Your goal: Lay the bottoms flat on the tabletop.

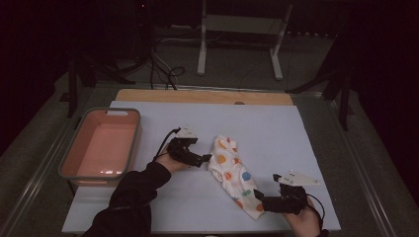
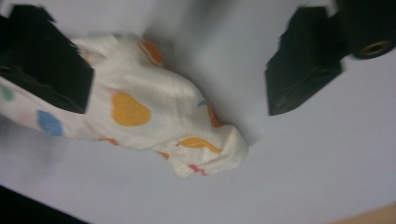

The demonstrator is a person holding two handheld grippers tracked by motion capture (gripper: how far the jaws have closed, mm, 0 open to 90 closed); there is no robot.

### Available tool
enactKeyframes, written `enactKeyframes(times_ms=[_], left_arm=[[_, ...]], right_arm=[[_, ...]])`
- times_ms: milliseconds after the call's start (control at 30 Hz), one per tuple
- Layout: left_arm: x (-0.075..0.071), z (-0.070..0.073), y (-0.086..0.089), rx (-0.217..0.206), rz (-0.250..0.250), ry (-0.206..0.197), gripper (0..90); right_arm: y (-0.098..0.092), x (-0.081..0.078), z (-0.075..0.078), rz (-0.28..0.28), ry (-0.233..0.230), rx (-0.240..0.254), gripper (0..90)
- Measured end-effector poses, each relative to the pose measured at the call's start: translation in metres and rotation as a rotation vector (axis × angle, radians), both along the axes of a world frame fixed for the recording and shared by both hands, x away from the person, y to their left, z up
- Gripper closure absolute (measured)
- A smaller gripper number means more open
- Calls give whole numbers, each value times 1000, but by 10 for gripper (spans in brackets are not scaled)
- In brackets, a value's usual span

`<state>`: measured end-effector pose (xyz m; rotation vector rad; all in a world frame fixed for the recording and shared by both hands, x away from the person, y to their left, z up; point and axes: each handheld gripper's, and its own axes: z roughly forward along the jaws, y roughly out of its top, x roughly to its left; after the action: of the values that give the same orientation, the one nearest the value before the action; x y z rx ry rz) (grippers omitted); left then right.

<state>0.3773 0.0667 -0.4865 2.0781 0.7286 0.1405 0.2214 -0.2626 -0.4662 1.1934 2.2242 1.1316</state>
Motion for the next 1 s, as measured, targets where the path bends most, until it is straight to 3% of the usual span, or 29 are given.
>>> enactKeyframes(times_ms=[133, 267, 367, 400, 467, 567, 667, 700, 867, 900, 1000], left_arm=[[11, -8, -16, 18, -10, -2, 284], [19, -15, -28, 25, -8, 20, 349], [27, -23, -40, 83, -9, 46, 377], [27, -23, -40, 83, -9, 46, 405], [29, -27, -43, 122, -34, 54, 418], [28, -30, -45, 146, -47, 62, 583], [22, -31, -45, 147, -75, 58, 814], [22, -31, -45, 147, -75, 58, 849], [8, -24, -38, 157, -75, 28, 870], [-1, -20, -33, 155, -71, 20, 871], [-18, -15, -26, 198, -59, -19, 870]], right_arm=[[-3, 1, -3, -19, 3, -14, 120], [-3, 1, -6, -14, 10, -23, 121], [-2, 1, -6, -21, 11, -24, 121], [-2, 1, -6, -21, 11, -24, 121], [-2, 1, -6, -25, 12, -25, 122], [-5, 1, -6, -27, 7, -25, 133], [-5, 1, -6, -31, 4, -26, 133], [-4, 1, -5, -36, 4, -22, 133], [-6, 0, -4, -38, -4, -21, 136], [-7, 0, -4, -40, -7, -20, 139], [-7, 0, -5, -43, -7, -19, 140]])
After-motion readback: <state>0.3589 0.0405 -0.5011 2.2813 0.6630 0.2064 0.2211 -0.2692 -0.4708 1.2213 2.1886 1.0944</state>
